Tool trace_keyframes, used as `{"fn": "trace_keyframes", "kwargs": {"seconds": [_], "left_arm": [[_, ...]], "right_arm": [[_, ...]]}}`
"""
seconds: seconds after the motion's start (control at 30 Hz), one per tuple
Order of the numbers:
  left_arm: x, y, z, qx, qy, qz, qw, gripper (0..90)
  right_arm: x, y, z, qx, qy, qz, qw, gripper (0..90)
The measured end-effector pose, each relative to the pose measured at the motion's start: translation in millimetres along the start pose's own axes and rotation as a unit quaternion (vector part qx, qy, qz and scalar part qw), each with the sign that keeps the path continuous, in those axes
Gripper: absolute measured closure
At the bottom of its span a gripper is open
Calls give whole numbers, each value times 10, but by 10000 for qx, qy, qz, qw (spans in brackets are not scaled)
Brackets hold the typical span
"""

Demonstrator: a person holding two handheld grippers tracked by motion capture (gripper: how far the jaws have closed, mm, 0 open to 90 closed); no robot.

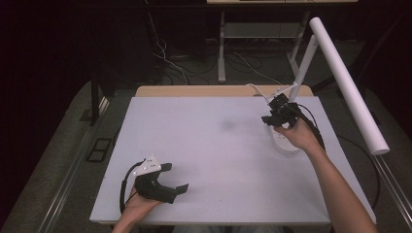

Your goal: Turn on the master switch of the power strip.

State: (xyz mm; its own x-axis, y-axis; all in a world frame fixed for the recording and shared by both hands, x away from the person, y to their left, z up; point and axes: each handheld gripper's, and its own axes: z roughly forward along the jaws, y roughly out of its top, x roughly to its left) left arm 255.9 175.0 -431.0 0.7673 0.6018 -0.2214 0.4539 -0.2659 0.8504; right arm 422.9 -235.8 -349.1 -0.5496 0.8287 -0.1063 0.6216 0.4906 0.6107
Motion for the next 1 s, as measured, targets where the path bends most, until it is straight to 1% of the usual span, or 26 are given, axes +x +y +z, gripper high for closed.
{"fn": "trace_keyframes", "kwargs": {"seconds": [0.1, 0.13, 0.27, 0.3, 0.33, 0.37, 0.4, 0.43, 0.57, 0.63, 1.0], "left_arm": [[1, 0, 0, 0, -3, 6, 10000, 0], [1, 0, 0, -1, -1, 9, 10000, 0], [5, 0, 2, 7, 4, 6, 10000, 0], [5, 0, 2, 5, 2, 3, 10000, 0], [5, 0, 3, 7, 3, 4, 10000, 0], [6, 0, 4, 12, 2, 6, 10000, 0], [6, 0, 5, 15, 3, 7, 10000, 0], [5, -1, 7, 14, 2, 11, 10000, 0], [0, -1, 10, 40, -8, 6, 10000, 0], [-1, -1, 11, 45, -8, 8, 10000, 0], [-2, -2, 18, 61, -4, 22, 10000, 0]], "right_arm": [[17, -51, -73, -140, 129, 106, 9998, 377], [25, -72, -101, -210, 188, 154, 9995, 335], [73, -159, -201, -362, 371, 161, 9985, 122], [92, -207, -237, -407, 508, 143, 9978, 94], [92, -207, -237, -407, 508, 143, 9978, 94], [117, -275, -263, -486, 541, 172, 9972, 0], [128, -308, -273, -489, 611, 169, 9968, 2], [128, -308, -273, -489, 611, 169, 9968, 2], [183, -442, -318, -597, 764, 216, 9951, 1], [210, -505, -339, -647, 786, 195, 9946, 1], [346, -815, -509, -899, 1012, 333, 9902, 1]]}}
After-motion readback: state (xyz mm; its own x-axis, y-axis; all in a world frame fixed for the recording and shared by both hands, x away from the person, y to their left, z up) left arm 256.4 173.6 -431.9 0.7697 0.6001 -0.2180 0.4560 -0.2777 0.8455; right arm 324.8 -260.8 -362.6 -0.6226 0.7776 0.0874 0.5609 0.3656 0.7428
